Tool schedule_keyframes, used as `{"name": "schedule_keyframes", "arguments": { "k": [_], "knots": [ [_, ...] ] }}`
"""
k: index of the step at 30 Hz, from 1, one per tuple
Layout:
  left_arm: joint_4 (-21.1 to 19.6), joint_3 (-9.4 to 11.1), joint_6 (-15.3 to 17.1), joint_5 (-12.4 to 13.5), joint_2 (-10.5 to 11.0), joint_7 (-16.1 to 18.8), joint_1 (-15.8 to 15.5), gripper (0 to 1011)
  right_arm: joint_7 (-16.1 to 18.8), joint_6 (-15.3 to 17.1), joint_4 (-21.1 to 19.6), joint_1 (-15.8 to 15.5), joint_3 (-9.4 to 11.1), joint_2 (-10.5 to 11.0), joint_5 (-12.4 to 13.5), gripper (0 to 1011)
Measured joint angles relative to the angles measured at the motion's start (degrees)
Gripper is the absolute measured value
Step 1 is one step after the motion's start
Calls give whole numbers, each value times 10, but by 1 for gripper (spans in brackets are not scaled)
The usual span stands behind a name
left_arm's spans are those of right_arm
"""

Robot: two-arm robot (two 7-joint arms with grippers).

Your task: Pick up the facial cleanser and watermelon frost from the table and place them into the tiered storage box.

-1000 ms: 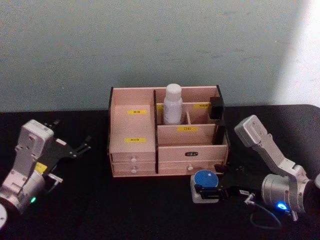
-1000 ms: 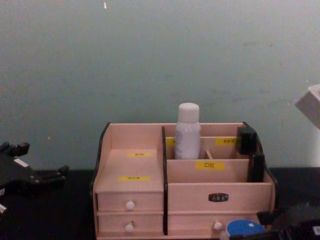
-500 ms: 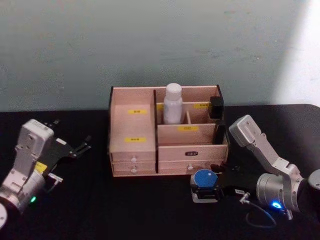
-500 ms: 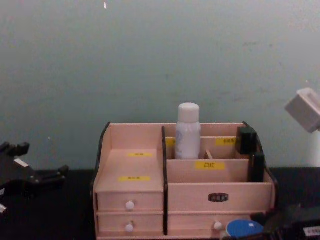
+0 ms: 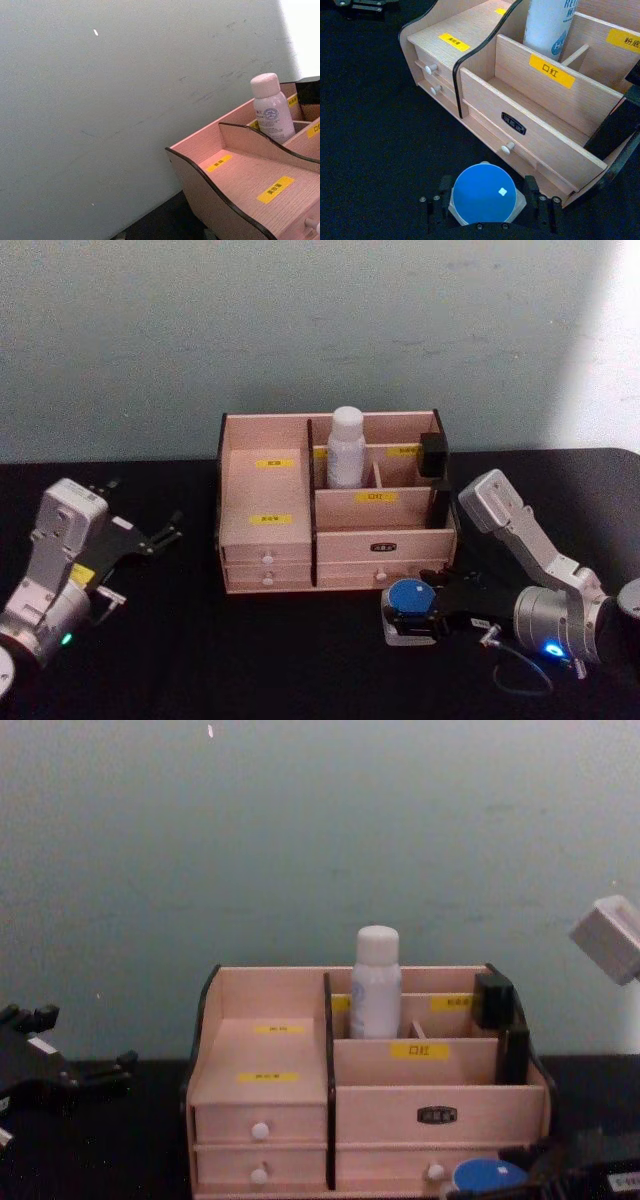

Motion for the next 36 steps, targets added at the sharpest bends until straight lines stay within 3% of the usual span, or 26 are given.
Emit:
{"name": "schedule_keyframes", "arguments": {
  "k": [10, 21, 36],
  "knots": [
    [0, 0, 0, 0, 0, 0, 0, 1001, 0, 0, -1, 0, 1, 1, 1, 719],
    [0, 0, 0, 0, 0, 0, 0, 1002, 0, 0, -1, -1, 1, 1, 1, 719],
    [0, 0, 0, 0, 0, 0, 0, 1001, 33, 0, -53, -10, 9, 43, 27, 720]
  ]
}}
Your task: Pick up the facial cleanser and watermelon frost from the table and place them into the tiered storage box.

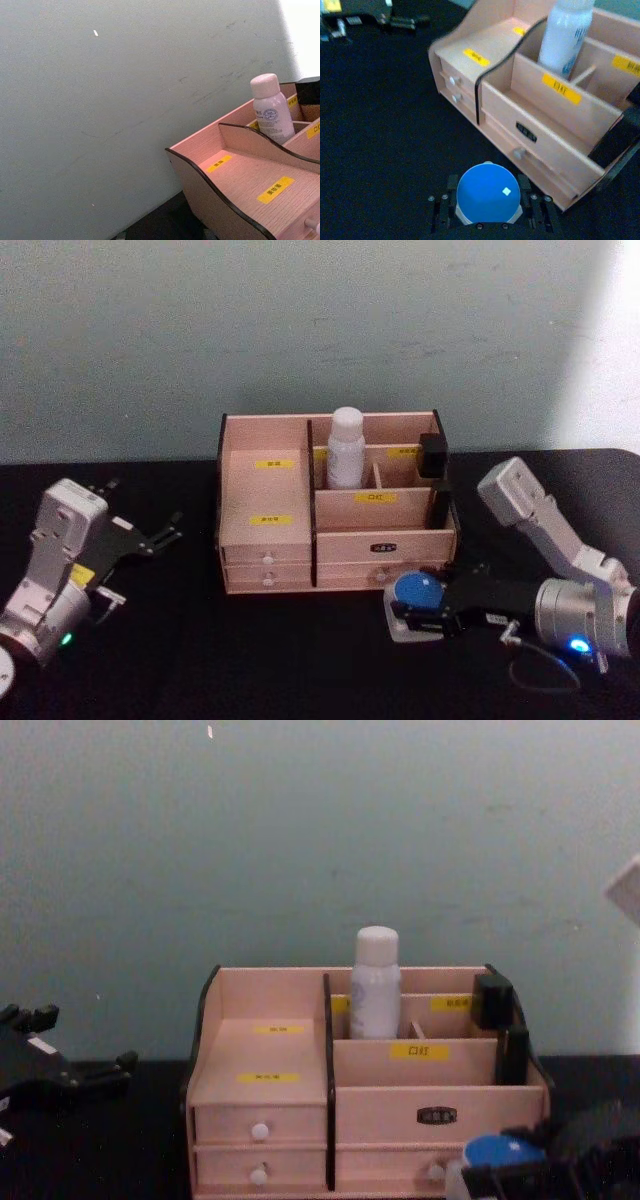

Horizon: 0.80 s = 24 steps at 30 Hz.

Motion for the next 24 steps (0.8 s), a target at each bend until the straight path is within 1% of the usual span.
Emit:
{"name": "schedule_keyframes", "arguments": {
  "k": [6, 11, 12, 14, 16, 17, 18, 19, 21, 22, 24],
  "knots": [
    [0, 0, 0, 0, 0, 0, 0, 1001, 1, -1, -18, 12, 3, 6, 11, 719],
    [0, 0, 0, 0, 0, 0, 0, 1001, -2, -6, -21, 29, 1, 0, 13, 719],
    [0, 0, 0, 0, 0, 0, 0, 1001, -4, -7, -20, 33, 0, -3, 13, 719],
    [0, 0, 0, 0, 0, 0, 0, 1001, -8, -11, -11, 51, -7, -16, 12, 719],
    [0, 0, 0, 0, 0, 0, 0, 1001, -10, -13, -5, 60, -11, -23, 12, 719],
    [0, 0, 0, 0, 0, 0, 0, 1001, -11, -14, 3, 70, -15, -30, 9, 719],
    [0, 0, 0, 0, 0, 0, 0, 1001, -11, -14, 3, 70, -15, -30, 9, 719],
    [0, 0, 0, 0, 0, 0, 0, 1001, -12, -15, 12, 79, -19, -37, 7, 719],
    [0, 0, 0, 0, 0, 0, 0, 1001, -13, -16, 22, 88, -23, -45, 5, 719],
    [0, 0, 0, 0, 0, 0, 0, 1001, -13, -17, 34, 98, -27, -54, 4, 719],
    [0, 0, 0, 0, 0, 0, 0, 1002, -13, -18, 42, 106, -30, -61, 3, 720]
  ]
}}
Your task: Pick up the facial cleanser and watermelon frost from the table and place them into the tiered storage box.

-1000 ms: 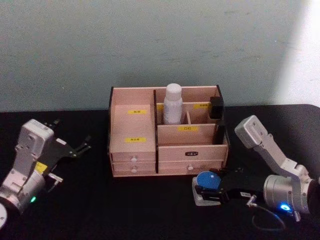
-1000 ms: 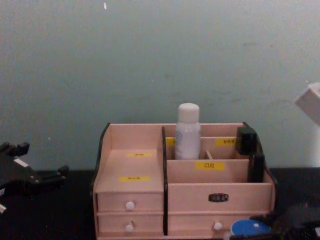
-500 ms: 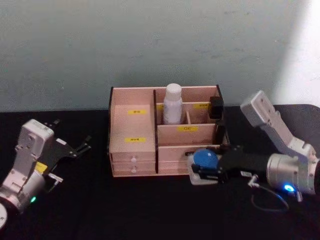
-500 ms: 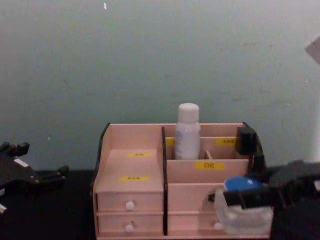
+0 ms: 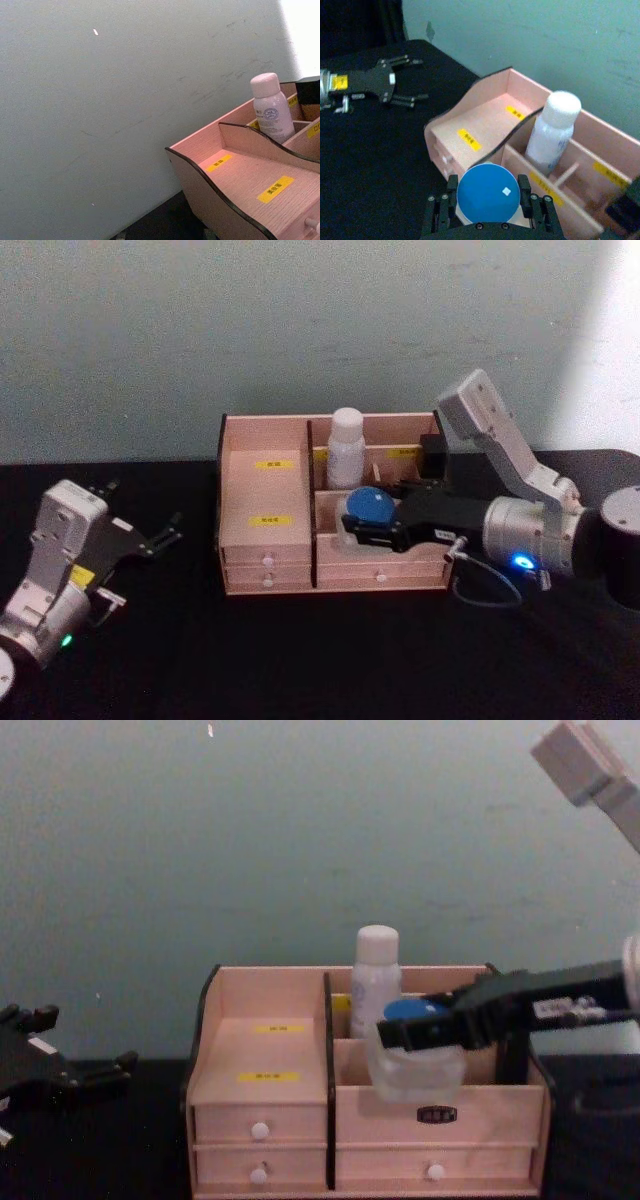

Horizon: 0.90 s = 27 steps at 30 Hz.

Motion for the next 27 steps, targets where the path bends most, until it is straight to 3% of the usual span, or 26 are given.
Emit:
{"name": "schedule_keyframes", "arguments": {
  "k": [14, 27],
  "knots": [
    [0, 0, 0, 0, 0, 0, 0, 1001, 0, -20, 102, 71, -31, -75, -17, 719],
    [0, 0, 0, 0, 0, 0, 0, 1001, 7, -31, 148, 107, -38, -117, -19, 720]
  ]
}}
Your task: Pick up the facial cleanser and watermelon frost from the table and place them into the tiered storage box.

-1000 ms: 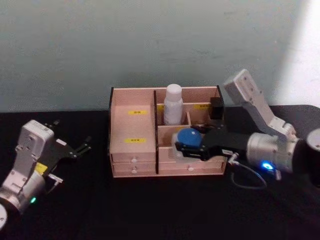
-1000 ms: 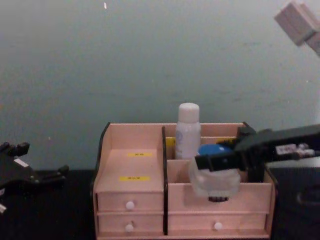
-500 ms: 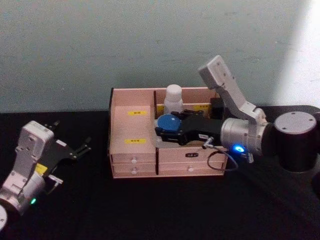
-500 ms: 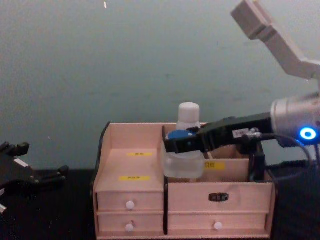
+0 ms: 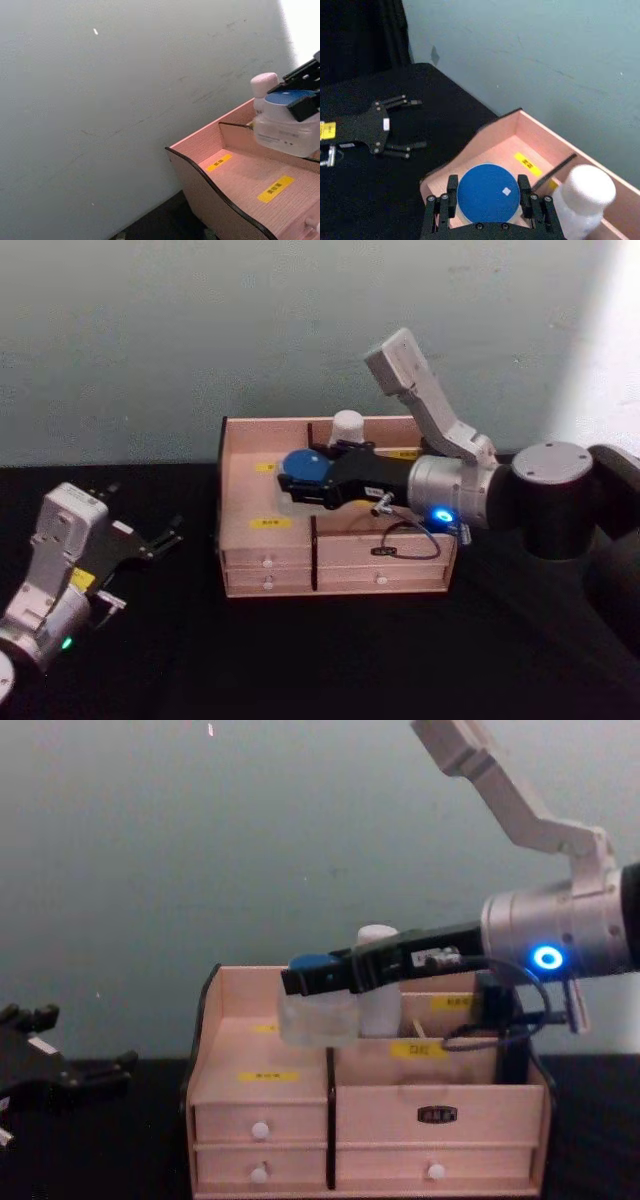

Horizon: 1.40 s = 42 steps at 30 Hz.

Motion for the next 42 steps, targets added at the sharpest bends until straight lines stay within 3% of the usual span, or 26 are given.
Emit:
{"name": "schedule_keyframes", "arguments": {
  "k": [21, 31, 42],
  "knots": [
    [0, 0, 0, 0, 0, 0, 0, 1001, -3, -27, 119, 49, -17, -70, -23, 719],
    [0, 0, 0, 0, 0, 0, 0, 1001, -4, -31, 150, 54, -15, -86, -38, 719],
    [0, 0, 0, 0, 0, 0, 0, 1001, -4, -34, 152, 53, -13, -88, -45, 720]
  ]
}}
